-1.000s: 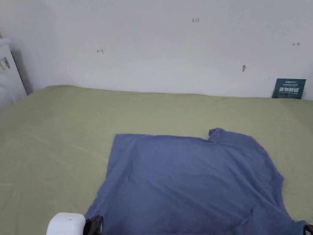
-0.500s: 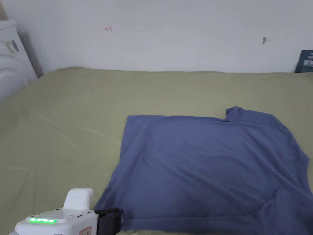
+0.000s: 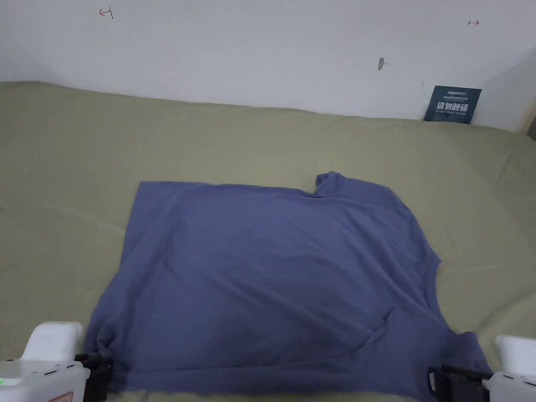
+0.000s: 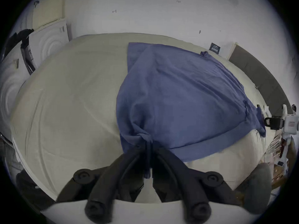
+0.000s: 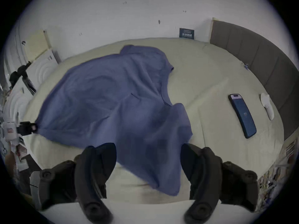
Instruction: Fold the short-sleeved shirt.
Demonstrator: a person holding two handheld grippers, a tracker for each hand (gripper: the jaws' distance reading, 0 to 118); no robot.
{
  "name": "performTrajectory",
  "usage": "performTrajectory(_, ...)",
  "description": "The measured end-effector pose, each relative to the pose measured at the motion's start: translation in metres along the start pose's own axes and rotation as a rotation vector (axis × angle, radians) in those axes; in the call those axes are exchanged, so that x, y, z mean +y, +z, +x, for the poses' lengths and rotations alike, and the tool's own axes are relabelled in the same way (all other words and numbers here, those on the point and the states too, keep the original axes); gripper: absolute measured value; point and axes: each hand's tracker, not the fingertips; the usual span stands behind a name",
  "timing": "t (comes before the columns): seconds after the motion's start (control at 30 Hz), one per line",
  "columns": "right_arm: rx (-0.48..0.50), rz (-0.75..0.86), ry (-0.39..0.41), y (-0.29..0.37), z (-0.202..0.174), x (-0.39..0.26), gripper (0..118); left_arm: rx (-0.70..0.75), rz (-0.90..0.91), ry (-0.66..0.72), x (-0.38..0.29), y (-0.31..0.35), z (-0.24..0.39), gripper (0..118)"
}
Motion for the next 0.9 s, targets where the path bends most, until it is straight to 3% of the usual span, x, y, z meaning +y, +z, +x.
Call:
performTrajectory(0.07,0.041,-0.032,-0.046,-0.011,0.003,-0.001,84,-0.012,0.013,0.030,-0.001,0.001,-0.004,10)
performTrajectory(0.1,0.063,-0.056,-0.064,-0.017,0.004,-0.002,75,-0.016,0.016,0.039,0.000,0.002,-0.005,10)
performTrajectory(0.17,0.016,-0.097,-0.069,-0.030,0.013,-0.006,13,-0.023,0.020,0.053,-0.001,0.001,-0.008,9)
performTrajectory(0.2,-0.002,-0.087,-0.053,-0.030,0.013,-0.007,6,-0.024,0.023,0.058,-0.002,0.000,-0.009,9)
performTrajectory(0.27,0.032,-0.013,-0.068,-0.020,0.010,-0.009,6,-0.035,0.029,0.071,-0.003,0.003,-0.007,9)
performTrajectory(0.47,0.006,0.099,0.080,0.029,-0.013,0.005,6,-0.039,0.112,0.098,0.001,0.034,0.002,8)
performTrajectory(0.63,0.054,0.137,0.071,0.038,-0.011,0.053,6,-0.072,0.136,0.152,0.038,0.037,-0.006,8)
performTrajectory(0.9,0.090,0.010,0.067,-0.030,-0.004,0.178,6,-0.043,0.112,0.130,0.156,-0.006,-0.008,8)
